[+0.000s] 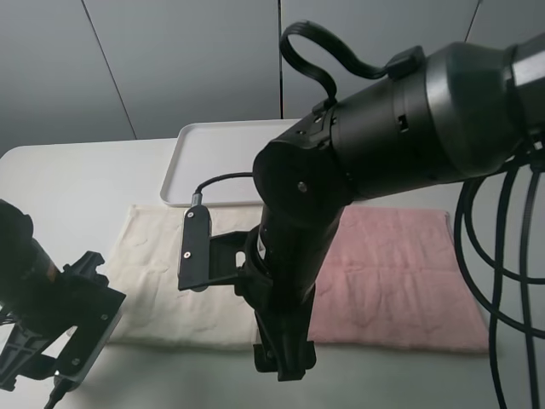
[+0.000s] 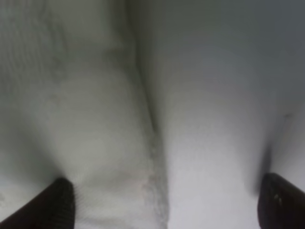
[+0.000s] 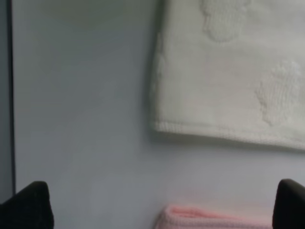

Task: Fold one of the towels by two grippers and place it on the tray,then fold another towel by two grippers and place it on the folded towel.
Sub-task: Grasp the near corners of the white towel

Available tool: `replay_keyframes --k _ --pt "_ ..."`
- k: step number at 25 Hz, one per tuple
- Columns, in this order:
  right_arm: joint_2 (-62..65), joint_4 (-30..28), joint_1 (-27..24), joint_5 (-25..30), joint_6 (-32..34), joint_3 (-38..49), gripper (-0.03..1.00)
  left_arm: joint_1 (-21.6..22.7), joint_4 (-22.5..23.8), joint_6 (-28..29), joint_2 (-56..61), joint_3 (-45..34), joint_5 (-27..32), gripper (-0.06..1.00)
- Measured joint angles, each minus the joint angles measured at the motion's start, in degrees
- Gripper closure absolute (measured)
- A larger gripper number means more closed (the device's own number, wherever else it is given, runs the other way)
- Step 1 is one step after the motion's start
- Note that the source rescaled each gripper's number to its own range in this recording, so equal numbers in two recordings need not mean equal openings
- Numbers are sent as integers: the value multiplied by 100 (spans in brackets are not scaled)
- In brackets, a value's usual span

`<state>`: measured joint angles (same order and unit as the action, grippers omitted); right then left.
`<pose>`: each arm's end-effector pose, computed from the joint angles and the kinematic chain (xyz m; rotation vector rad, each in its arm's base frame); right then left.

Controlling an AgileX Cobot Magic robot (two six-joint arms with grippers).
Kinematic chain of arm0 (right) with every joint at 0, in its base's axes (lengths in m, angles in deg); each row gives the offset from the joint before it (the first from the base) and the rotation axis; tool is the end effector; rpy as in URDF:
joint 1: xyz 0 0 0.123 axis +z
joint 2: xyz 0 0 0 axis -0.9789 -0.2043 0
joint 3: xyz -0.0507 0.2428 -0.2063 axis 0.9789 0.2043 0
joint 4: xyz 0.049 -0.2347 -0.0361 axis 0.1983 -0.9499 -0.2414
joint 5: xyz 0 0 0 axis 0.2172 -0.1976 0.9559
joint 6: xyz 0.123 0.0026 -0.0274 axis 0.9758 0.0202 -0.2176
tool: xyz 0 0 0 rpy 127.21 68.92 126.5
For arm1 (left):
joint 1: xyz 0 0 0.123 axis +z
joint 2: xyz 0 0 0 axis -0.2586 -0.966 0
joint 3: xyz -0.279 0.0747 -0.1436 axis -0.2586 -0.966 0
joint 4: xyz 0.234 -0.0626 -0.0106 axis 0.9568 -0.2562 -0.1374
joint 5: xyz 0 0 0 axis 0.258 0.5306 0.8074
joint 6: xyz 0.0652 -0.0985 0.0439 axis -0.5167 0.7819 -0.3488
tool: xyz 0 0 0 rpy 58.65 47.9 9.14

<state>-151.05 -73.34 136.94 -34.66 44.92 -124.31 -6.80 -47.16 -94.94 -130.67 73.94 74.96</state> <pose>0.1633 0.2880 0.1588 -2.2103 2.0726 0.1572 0.1919 -0.0691 0.1015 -2.4171 -1.9703 -0.0795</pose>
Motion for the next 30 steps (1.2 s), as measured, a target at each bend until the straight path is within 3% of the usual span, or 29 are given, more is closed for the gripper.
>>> replay_keyframes --k 11,18,30 --pt "0 4 0 -42 0 -3 -3 -3 147 767 139 71 -102 -5" --pt "0 4 0 -131 0 -3 -3 -3 312 834 309 108 401 -5" --pt "0 4 0 -131 0 -3 -3 -3 443 834 83 76 373 -5"
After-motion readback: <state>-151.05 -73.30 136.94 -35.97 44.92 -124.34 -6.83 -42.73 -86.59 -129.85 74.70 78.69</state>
